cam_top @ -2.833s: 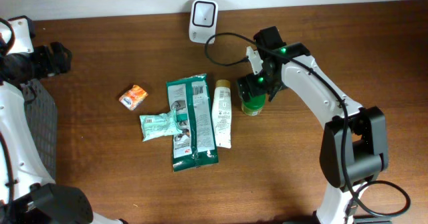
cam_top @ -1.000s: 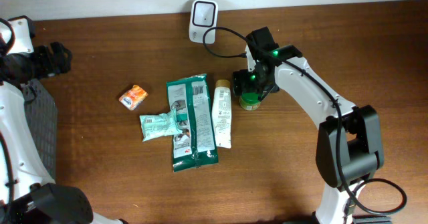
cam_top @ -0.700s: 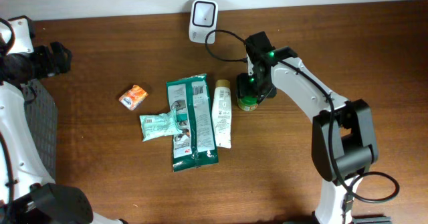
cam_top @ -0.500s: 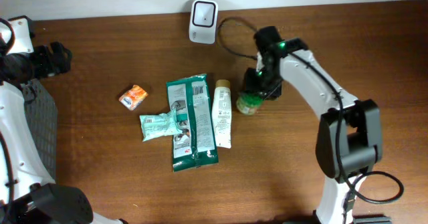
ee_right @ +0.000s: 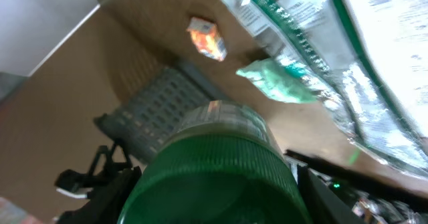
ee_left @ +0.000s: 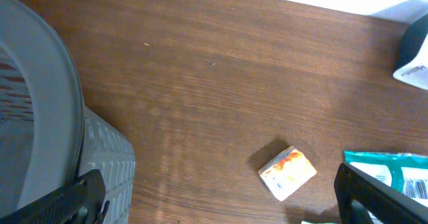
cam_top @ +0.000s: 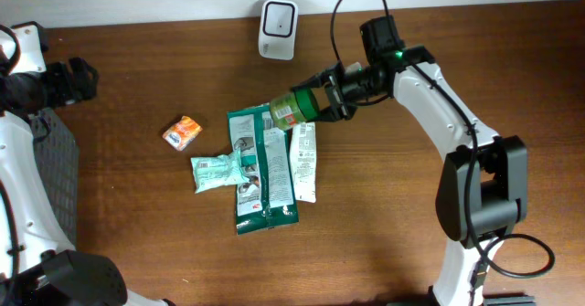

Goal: Scan the item barcode
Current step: 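Lift the jar and hold it up to the white scanner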

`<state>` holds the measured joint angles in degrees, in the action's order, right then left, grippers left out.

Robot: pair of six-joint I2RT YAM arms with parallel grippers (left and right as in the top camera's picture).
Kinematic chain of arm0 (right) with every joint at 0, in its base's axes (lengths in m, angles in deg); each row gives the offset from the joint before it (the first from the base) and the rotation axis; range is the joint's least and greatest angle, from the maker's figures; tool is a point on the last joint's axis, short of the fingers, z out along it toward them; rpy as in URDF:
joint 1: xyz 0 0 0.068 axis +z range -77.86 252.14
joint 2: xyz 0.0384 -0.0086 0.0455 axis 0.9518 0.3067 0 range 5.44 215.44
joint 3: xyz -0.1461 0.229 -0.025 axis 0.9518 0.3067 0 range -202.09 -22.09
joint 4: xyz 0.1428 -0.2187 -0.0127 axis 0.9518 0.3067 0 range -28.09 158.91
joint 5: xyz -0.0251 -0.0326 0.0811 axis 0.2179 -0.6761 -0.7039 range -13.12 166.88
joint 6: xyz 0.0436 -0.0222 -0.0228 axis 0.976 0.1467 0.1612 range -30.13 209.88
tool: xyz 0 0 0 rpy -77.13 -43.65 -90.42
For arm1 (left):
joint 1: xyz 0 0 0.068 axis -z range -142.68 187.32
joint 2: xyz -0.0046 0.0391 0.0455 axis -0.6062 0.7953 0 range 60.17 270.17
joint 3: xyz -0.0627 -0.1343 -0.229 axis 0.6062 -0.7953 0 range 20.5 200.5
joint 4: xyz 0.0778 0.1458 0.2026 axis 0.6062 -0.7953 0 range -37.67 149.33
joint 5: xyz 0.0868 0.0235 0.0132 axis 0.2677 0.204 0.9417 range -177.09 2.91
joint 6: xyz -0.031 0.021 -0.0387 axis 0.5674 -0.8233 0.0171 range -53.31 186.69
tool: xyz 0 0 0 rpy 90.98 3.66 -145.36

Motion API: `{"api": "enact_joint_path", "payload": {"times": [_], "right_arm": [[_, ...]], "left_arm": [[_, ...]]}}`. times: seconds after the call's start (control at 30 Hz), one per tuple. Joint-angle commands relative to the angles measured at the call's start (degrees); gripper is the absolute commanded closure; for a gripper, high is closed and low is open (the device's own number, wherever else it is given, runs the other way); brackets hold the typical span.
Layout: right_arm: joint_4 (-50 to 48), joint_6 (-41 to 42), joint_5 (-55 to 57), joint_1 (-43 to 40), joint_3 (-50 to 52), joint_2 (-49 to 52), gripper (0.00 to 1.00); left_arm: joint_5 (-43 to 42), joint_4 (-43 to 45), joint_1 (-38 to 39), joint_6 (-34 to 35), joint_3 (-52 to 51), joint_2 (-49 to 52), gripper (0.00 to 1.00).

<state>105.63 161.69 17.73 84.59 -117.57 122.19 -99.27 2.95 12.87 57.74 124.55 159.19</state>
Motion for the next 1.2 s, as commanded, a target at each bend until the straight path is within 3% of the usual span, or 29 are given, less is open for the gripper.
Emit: {"api": "enact_joint_path", "payload": {"times": [0.0, 0.07, 0.23, 0.3, 0.4, 0.43, 0.5, 0.57, 0.63, 0.8, 0.93, 1.17], "right_arm": [[-5.55, 8.70, -3.19, 1.81, -1.29, -0.04, 0.63], [-9.31, 11.72, -3.17, 2.51, -1.29, -0.04, 0.63], [-10.14, 9.94, -3.10, 2.89, -1.29, -0.04, 0.63], [-10.12, 1.38, -0.26, 3.69, -1.29, -0.04, 0.63], [-10.12, -20.33, 4.02, 5.25, -1.29, -0.04, 0.59], [-9.97, -32.85, 4.39, 5.90, -1.29, -0.04, 0.57], [-8.72, -42.84, 8.26, 6.25, -1.29, -0.04, 0.58], [-7.98, -46.36, 19.65, 6.36, -1.29, -0.04, 0.57], [-9.55, -52.54, 24.33, 6.45, -2.36, -0.04, 0.47], [-12.24, -59.47, 43.23, 9.42, -10.58, -0.02, 0.48], [-37.40, -59.60, 64.78, 13.73, -11.19, 2.12, 0.51], [-77.33, -63.67, 71.32, 13.73, -11.21, 16.81, 0.51]], "left_arm": [[0.02, 0.09, -0.50, 0.52, 0.90, -0.24, 0.01], [0.02, 0.09, -0.48, 0.52, 0.90, -0.24, 0.01], [0.02, 0.11, -0.50, 0.52, 0.90, -0.24, 0.01], [0.02, 0.09, -0.48, 0.52, 0.90, -0.24, 0.01], [0.02, 0.09, -0.48, 0.52, 0.90, -0.24, 0.01], [0.02, 0.09, -0.50, 0.52, 0.90, -0.24, 0.01], [0.02, 0.11, -0.48, 0.52, 0.90, -0.24, 0.01], [0.02, 0.09, -0.48, 0.52, 0.90, -0.24, 0.01], [0.02, 0.09, -0.48, 0.52, 0.90, -0.24, 0.01], [0.02, 0.09, -0.48, 0.52, 0.90, -0.24, 0.01], [0.02, 0.09, -0.50, 0.52, 0.90, -0.24, 0.01], [0.00, 0.11, -0.48, 0.52, 0.90, -0.24, 0.01]]}}
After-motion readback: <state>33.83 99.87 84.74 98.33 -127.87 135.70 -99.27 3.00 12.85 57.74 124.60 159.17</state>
